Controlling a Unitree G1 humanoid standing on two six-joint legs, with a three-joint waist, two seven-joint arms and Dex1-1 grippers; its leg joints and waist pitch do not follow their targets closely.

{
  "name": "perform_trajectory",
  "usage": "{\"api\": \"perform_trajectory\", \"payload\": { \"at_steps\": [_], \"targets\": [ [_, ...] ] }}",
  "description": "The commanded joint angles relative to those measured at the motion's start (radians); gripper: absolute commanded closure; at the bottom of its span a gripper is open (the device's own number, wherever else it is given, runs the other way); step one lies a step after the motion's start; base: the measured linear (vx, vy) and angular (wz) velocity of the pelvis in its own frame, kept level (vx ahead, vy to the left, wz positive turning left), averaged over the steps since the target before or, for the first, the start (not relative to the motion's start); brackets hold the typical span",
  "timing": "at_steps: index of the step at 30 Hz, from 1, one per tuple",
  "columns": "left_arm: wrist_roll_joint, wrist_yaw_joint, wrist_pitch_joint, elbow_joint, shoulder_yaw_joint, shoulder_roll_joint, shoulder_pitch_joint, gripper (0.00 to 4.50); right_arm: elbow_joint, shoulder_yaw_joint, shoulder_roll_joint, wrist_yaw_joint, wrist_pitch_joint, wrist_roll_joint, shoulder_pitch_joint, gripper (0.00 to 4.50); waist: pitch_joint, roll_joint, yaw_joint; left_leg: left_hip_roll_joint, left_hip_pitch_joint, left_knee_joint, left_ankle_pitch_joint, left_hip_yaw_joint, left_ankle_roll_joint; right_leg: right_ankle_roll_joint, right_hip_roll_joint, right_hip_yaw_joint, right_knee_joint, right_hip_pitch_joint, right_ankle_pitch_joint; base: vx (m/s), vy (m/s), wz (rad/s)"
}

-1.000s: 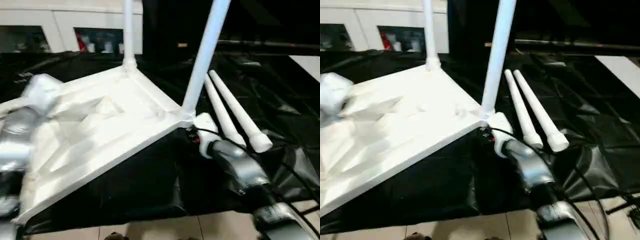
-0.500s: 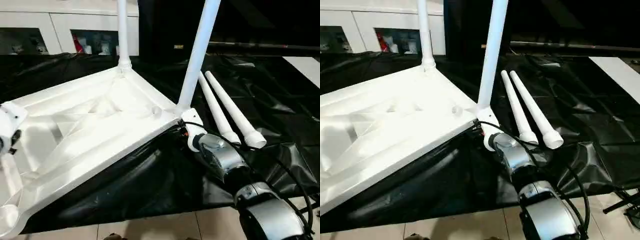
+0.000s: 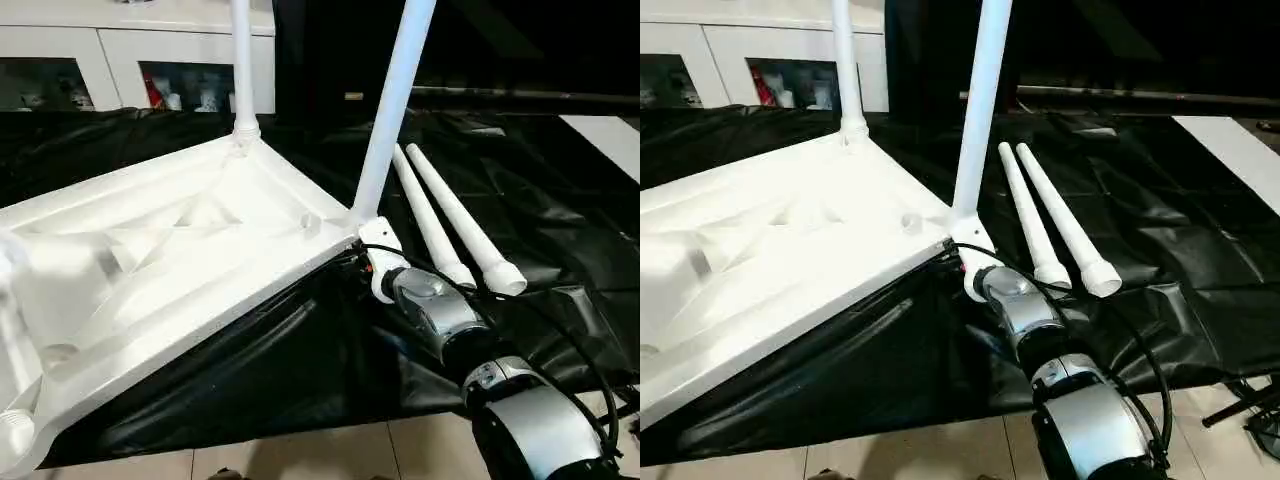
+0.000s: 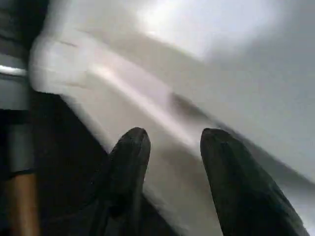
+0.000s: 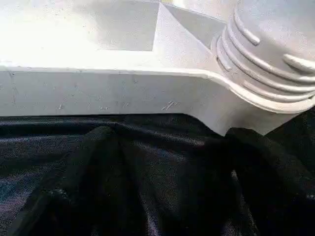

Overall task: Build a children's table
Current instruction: Rotate table base

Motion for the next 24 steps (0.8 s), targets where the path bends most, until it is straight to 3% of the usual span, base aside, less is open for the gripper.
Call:
{"api": "perform_trajectory", "payload": {
  "at_steps": [1,4,5,7,8,9,10,11,14,24],
  "targets": [
    [-0.019,-0.037,0.014,-0.032,-0.016,0.0,0.008,2.46,0.026,-0.011,-0.003,-0.001,-0.004,-0.015,-0.02,0.62,-0.057,0.038,0.0,0.044,0.027,-0.089,-0.408,-0.033,-0.072,-0.204,-0.062,0.053,-0.075,0.016,-0.299,0.0,0.0,0.0],
    [-0.038,-0.071,0.021,-0.056,-0.025,0.001,0.024,2.46,0.033,-0.012,-0.002,0.001,-0.012,-0.016,-0.025,0.62,-0.054,0.037,0.0,0.044,0.032,-0.089,-0.433,-0.034,-0.073,-0.193,-0.062,0.052,-0.081,0.014,-0.345,0.0,0.0,0.0],
    [-0.046,-0.083,0.026,-0.065,-0.026,-0.003,0.028,2.46,0.037,-0.012,-0.002,0.002,-0.015,-0.017,-0.027,0.62,-0.053,0.03,-0.001,0.045,0.031,-0.09,-0.434,-0.034,-0.071,-0.19,-0.063,0.053,-0.082,0.015,-0.354,0.0,0.0,0.0],
    [-0.076,-0.112,0.023,-0.084,-0.021,-0.016,0.034,2.46,0.045,-0.012,-0.002,0.006,-0.023,-0.018,-0.031,0.62,-0.053,0.034,0.001,0.045,0.031,-0.09,-0.436,-0.035,-0.072,-0.185,-0.064,0.053,-0.083,0.013,-0.365,0.0,0.0,0.0],
    [-0.076,-0.112,0.023,-0.084,-0.021,-0.016,0.034,2.46,0.045,-0.012,-0.002,0.006,-0.023,-0.018,-0.031,0.62,-0.053,0.028,0.002,0.045,0.033,-0.089,-0.437,-0.034,-0.069,-0.185,-0.063,0.054,-0.083,0.011,-0.372,0.0,0.0,0.0],
    [-0.092,-0.138,0.019,-0.098,-0.029,-0.01,0.043,2.46,0.05,-0.012,-0.003,0.01,-0.029,-0.019,-0.034,0.62,-0.053,0.031,0.003,0.045,0.032,-0.09,-0.436,-0.034,-0.069,-0.183,-0.064,0.055,-0.084,0.011,-0.373,0.0,0.0,0.0],
    [-0.11,-0.162,0.024,-0.113,-0.031,-0.009,0.052,2.46,0.052,-0.012,-0.003,0.014,-0.033,-0.021,-0.035,0.62,-0.053,0.026,0.004,0.046,0.032,-0.09,-0.431,-0.034,-0.067,-0.182,-0.064,0.055,-0.082,0.012,-0.375,0.0,0.0,0.0],
    [-0.119,-0.179,0.008,-0.126,-0.035,-0.003,0.06,2.46,0.054,-0.012,-0.002,0.017,-0.035,-0.022,-0.037,0.62,-0.053,0.029,0.004,0.046,0.032,-0.09,-0.434,-0.035,-0.069,-0.183,-0.064,0.054,-0.082,0.011,-0.377,0.0,0.0,0.0],
    [-0.17,-0.244,0.002,-0.186,-0.034,0.0,0.077,2.46,0.058,-0.012,0.001,0.023,-0.04,-0.025,-0.041,0.62,-0.053,0.023,0.004,0.046,0.03,-0.091,-0.426,-0.034,-0.068,-0.179,-0.062,0.055,-0.081,0.011,-0.367,0.0,0.0,0.0],
    [-0.31,-0.445,0.002,-0.394,-0.071,0.037,0.126,2.46,0.071,-0.009,0.011,0.047,-0.057,-0.03,-0.051,0.62,-0.053,0.019,0.003,0.046,0.026,-0.092,-0.409,-0.031,-0.072,-0.175,-0.063,0.056,-0.077,0.015,-0.361,0.0,0.0,0.0]
  ]
}}
